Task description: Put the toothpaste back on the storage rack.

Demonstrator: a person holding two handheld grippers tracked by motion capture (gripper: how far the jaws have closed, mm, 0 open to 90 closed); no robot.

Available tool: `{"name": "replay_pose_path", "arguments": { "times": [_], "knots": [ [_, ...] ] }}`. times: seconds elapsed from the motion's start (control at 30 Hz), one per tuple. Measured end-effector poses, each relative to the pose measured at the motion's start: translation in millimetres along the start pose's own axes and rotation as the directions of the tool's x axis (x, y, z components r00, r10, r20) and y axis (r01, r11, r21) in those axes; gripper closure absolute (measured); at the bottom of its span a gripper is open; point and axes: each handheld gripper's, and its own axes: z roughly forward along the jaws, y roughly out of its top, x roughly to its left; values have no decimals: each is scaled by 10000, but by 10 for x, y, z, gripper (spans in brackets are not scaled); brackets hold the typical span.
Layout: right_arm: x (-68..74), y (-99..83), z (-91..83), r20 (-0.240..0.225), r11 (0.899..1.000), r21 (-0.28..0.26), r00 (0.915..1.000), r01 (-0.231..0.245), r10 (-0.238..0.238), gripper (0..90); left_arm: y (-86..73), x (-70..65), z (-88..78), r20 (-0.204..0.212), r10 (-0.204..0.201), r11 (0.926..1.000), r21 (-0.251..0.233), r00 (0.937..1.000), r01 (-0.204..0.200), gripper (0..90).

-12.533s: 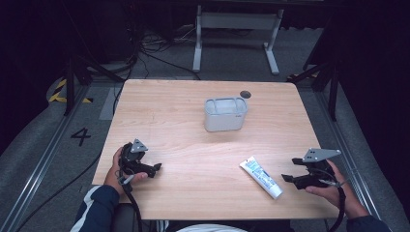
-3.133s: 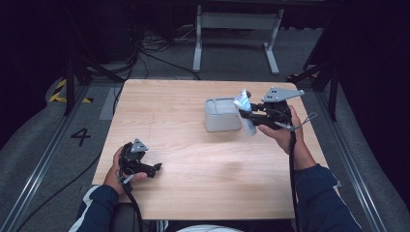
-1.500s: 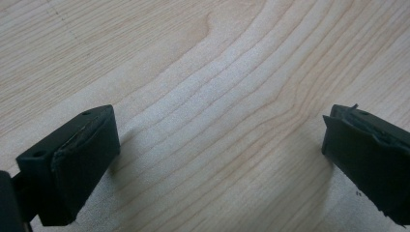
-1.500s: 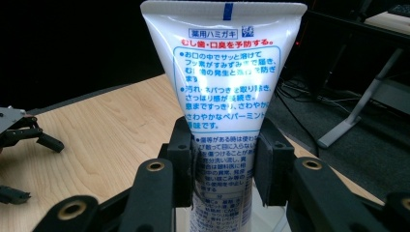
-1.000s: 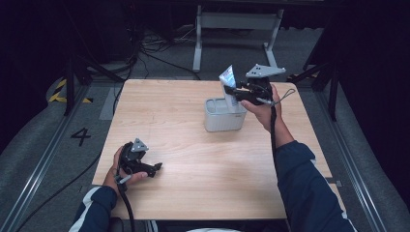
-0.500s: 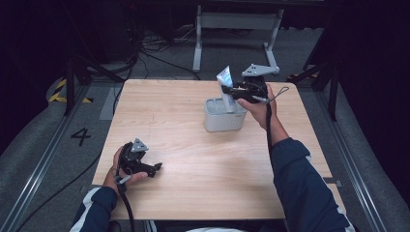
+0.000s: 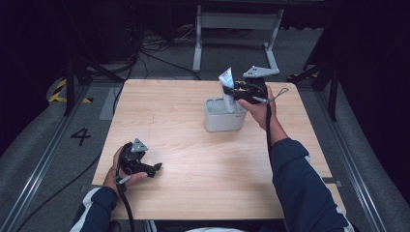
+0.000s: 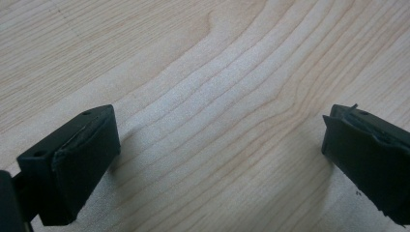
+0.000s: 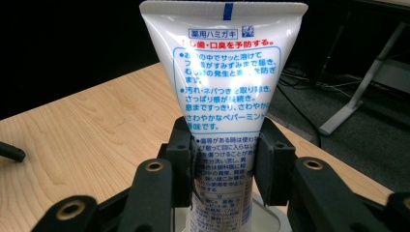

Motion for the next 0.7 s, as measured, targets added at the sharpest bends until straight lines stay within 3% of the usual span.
{"name": "replay_pose_path", "arguments": {
  "times": [0.27,0.7],
  "knots": [
    [-15,-42,58,48,9999,52,9999,-104,104,649,-1,0,0,-8,3,10000,-5,10000,-3,4],
    [-24,-300,125,75,9991,412,9999,-85,82,641,-2,0,-1,-7,4,10000,-1,10000,-4,4]
  ]
}}
